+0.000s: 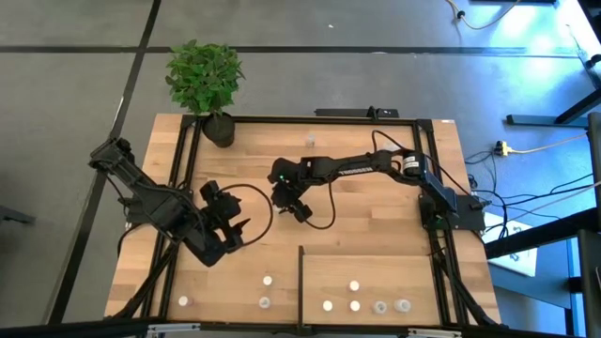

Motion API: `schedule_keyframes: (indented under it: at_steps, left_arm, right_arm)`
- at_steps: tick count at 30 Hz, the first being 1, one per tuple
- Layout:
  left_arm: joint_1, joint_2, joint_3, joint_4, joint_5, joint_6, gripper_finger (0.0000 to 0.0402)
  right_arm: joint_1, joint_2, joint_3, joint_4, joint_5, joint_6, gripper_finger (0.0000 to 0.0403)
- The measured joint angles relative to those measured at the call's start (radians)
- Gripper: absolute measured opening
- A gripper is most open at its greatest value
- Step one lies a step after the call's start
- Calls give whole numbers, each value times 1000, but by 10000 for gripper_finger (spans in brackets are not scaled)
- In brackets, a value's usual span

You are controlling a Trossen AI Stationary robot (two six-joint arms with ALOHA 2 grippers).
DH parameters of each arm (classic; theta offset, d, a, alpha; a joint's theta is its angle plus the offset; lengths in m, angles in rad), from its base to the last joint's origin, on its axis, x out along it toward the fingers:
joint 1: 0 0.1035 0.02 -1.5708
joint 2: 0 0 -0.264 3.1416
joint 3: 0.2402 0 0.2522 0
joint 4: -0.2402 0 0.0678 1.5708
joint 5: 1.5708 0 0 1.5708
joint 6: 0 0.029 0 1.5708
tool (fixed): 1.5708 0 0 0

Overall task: Pick and place medicine bottles onto shelf by color
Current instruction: Put the left green pill bottle on the shelf aligned with the other green pill bottle

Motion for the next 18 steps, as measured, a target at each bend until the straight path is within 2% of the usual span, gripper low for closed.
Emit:
schedule_keyframes:
  at_steps: [10, 18]
  left_arm:
    - [2, 0, 0, -8, 0, 0, 267]
    - [2, 0, 0, -13, 2, 0, 267]
  right_arm:
    - [0, 0, 0, 0, -4, 4, 121]
    - [0, 0, 0, 0, -31, 75, 124]
